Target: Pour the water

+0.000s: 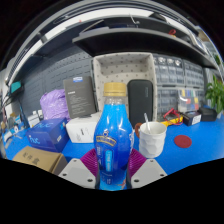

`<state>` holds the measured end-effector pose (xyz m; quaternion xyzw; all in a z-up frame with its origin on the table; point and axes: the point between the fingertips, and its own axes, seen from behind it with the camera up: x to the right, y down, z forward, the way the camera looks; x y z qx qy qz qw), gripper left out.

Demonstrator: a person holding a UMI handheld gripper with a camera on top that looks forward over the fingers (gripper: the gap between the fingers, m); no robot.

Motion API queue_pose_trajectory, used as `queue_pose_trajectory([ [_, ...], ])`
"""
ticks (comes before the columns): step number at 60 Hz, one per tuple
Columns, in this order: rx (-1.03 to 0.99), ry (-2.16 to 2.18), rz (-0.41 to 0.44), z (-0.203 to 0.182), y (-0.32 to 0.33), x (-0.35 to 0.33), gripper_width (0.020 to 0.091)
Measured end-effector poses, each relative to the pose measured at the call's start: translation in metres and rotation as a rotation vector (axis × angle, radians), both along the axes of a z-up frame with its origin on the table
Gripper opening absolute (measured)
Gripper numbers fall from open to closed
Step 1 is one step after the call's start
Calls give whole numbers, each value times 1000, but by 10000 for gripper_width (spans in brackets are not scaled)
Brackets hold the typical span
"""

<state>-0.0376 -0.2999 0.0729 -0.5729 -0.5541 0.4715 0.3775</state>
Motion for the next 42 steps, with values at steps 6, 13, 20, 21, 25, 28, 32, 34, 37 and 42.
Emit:
queue_pose_trajectory([
  [6,-108,-35,-8,8,-4,-20,354],
  [13,-292,-86,-14,23,-12,-44,353],
  [20,-556,-164,-47,31,-24,-67,357],
  [21,-594,-170,-54,33,-25,-70,356],
  [25,-735,-174,-85,41,-26,-79,356],
  [28,-853,-178,-110,47,-25,-86,356],
  [32,-990,-184,-151,52,-22,-90,355],
  [34,-1059,-197,-174,52,-21,-91,356],
  [37,-1148,-208,-204,52,-17,-92,357],
  [42,-1271,-234,-246,51,-15,-94,355],
])
